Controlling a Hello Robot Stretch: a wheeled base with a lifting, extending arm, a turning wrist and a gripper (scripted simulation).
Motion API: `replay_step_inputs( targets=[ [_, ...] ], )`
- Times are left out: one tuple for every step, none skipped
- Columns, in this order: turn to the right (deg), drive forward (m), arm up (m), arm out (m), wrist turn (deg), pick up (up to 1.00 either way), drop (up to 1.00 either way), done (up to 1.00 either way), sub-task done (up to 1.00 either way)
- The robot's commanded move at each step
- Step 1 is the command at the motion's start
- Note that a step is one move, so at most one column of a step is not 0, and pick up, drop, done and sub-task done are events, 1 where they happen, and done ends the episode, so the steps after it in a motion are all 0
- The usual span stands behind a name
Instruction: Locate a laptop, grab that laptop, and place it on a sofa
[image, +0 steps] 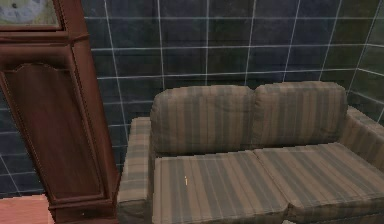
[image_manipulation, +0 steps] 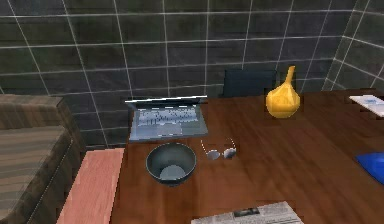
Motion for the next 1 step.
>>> replay_step_inputs(
  targets=[
    [0.0, 0.00, 0.50, 0.00, 0.0, 0.00, 0.00, 0.00, 0.00]
  ],
)
